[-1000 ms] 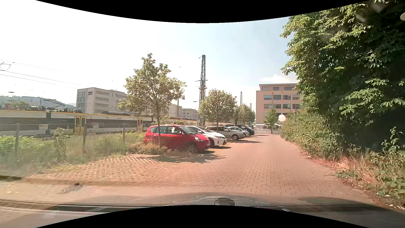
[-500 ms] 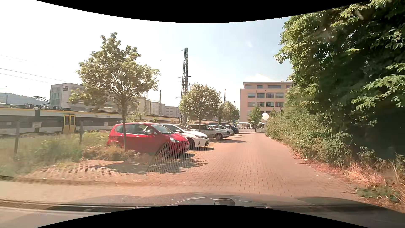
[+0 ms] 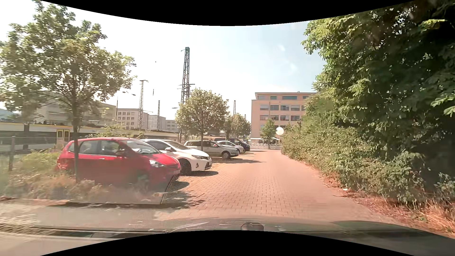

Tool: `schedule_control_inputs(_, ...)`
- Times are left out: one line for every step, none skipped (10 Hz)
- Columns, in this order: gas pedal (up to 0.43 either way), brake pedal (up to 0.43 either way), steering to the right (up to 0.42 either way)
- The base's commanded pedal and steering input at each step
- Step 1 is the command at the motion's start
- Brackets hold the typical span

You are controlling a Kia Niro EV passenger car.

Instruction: Follow the waypoints while adhering to traffic rules and regulations

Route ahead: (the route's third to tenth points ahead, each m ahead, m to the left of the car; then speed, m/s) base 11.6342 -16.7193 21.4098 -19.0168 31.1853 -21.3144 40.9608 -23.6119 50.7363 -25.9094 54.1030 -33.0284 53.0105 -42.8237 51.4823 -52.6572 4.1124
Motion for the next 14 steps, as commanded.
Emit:
schedule_control_inputs(0.079, 0.0, 0.173)
schedule_control_inputs(0.079, 0.0, 0.168)
schedule_control_inputs(0.079, 0.0, 0.164)
schedule_control_inputs(0.079, 0.0, 0.16)
schedule_control_inputs(0.079, 0.0, 0.155)
schedule_control_inputs(0.079, 0.0, 0.149)
schedule_control_inputs(0.079, 0.0, 0.135)
schedule_control_inputs(0.079, 0.0, 0.122)
schedule_control_inputs(0.079, 0.0, 0.108)
schedule_control_inputs(0.079, 0.0, 0.093)
schedule_control_inputs(0.067, 0.0, 0.081)
schedule_control_inputs(0.059, 0.0, 0.06)
schedule_control_inputs(0.059, 0.0, 0.042)
schedule_control_inputs(0.047, 0.0, 0.028)
